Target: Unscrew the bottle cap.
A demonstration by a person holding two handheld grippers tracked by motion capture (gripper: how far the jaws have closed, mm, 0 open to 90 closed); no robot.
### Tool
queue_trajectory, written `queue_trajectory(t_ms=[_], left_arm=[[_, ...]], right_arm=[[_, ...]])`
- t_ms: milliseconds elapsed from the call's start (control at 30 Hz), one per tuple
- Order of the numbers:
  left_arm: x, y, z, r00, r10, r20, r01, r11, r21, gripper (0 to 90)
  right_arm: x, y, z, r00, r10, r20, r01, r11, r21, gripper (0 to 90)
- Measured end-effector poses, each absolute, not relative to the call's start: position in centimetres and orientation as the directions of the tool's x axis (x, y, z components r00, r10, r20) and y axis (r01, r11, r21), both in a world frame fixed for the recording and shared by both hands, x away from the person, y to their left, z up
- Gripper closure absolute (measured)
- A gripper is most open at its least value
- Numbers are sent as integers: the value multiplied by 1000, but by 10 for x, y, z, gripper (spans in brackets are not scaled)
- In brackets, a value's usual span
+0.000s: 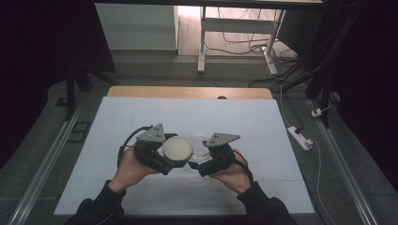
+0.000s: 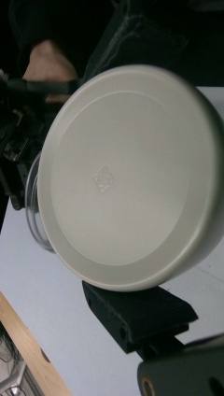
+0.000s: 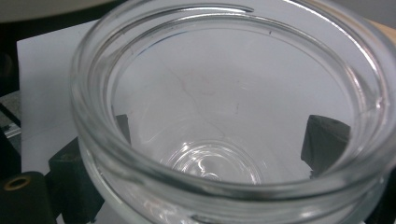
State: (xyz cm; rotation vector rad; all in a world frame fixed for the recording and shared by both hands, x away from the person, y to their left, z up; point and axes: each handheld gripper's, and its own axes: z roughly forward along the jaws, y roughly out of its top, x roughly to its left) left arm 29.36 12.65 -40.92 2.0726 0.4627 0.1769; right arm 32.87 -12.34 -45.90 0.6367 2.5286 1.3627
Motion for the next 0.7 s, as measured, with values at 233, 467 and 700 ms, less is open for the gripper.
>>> queue_trajectory(t_ms=[233,467,700], left_arm=[[281,132,-417,923,379,-64,248,-462,852,80],[273,130,-427,932,352,-81,248,-460,853,80],[267,128,-437,935,342,-96,253,-453,855,81]], right_arm=[[332,-126,-456,-881,473,25,279,474,835,67],[336,-128,-453,-875,483,20,278,469,838,67],[340,-128,-450,-874,486,19,276,462,843,67]])
